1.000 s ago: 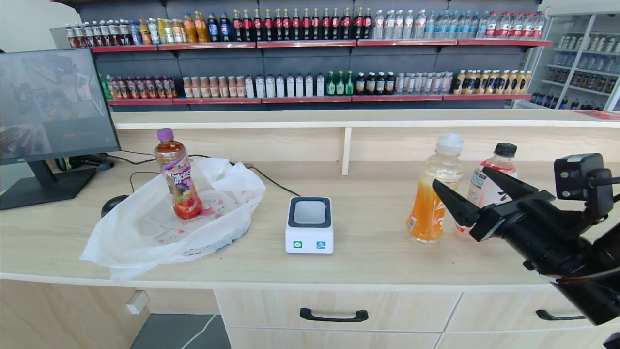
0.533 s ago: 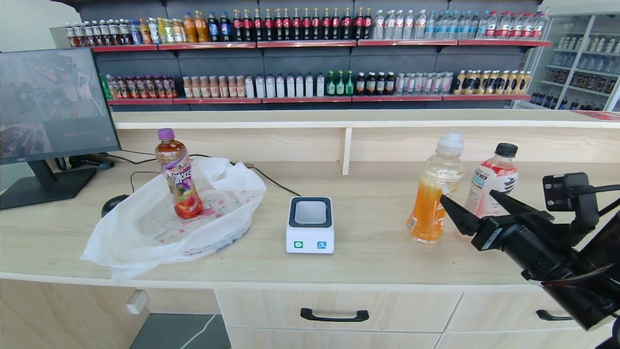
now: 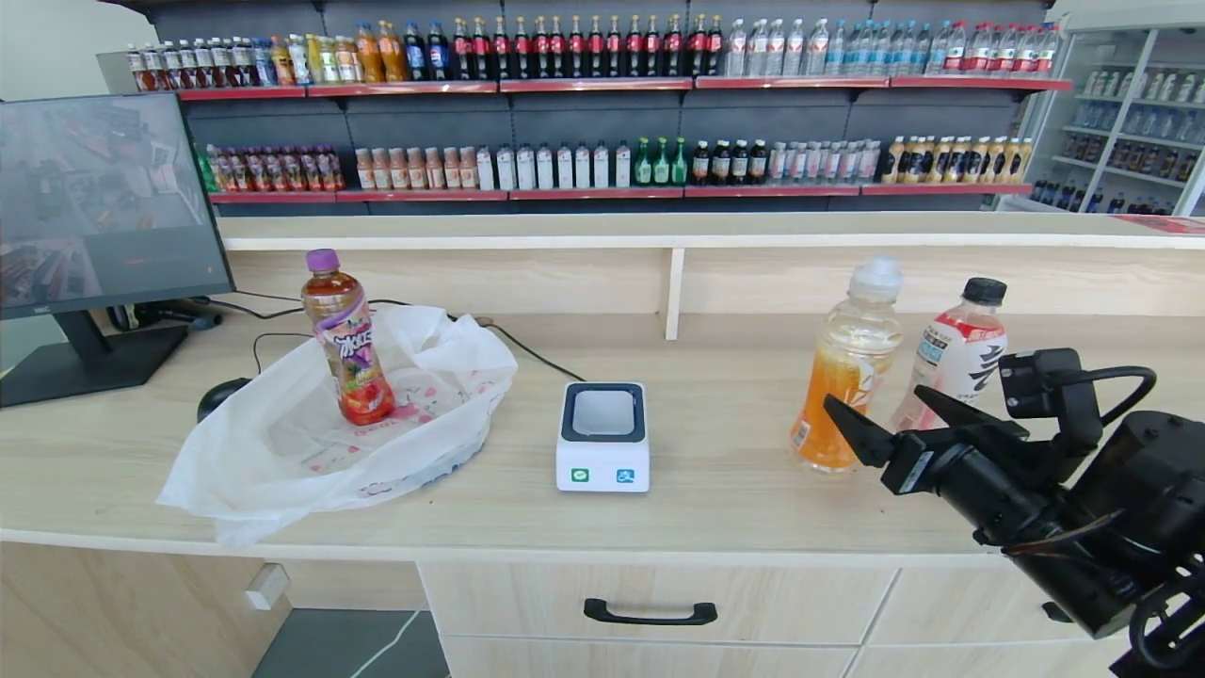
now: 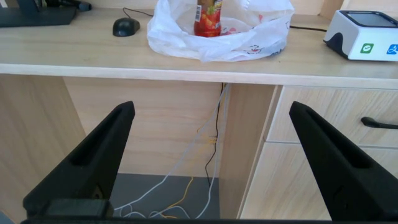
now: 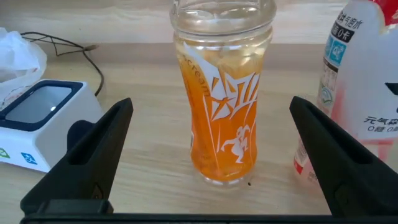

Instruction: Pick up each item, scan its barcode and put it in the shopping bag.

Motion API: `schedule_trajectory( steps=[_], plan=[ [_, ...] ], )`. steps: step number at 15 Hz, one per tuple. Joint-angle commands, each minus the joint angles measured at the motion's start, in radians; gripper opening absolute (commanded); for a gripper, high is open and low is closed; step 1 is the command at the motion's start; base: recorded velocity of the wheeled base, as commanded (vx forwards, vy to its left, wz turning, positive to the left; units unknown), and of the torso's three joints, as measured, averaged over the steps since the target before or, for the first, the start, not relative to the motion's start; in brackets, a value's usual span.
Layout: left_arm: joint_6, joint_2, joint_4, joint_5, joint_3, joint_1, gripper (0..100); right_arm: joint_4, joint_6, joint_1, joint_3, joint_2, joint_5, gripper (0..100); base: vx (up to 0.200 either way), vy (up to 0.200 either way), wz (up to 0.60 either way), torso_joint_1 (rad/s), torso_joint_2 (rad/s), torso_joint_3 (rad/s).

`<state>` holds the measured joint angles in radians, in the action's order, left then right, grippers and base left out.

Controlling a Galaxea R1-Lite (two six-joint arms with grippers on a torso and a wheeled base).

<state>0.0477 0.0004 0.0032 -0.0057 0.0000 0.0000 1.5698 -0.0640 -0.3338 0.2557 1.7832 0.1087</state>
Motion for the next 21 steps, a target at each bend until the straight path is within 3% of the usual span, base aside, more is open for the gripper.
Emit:
schedule_trajectory(
  steps=[1, 21],
  plan=[
    [0.0, 0.0, 0.0, 0.0, 0.0, 0.0, 100, 0.001, 0.0, -0.005, 0.031, 0.056, 0.0, 100, 0.0, 0.0, 0.0, 0.0, 0.0, 0.0],
    [0.0, 0.0, 0.0, 0.0, 0.0, 0.0, 100, 0.001, 0.021, 0.022, 0.324, 0.314, -0.001, 100, 0.0, 0.0, 0.0, 0.0, 0.0, 0.0]
  ],
)
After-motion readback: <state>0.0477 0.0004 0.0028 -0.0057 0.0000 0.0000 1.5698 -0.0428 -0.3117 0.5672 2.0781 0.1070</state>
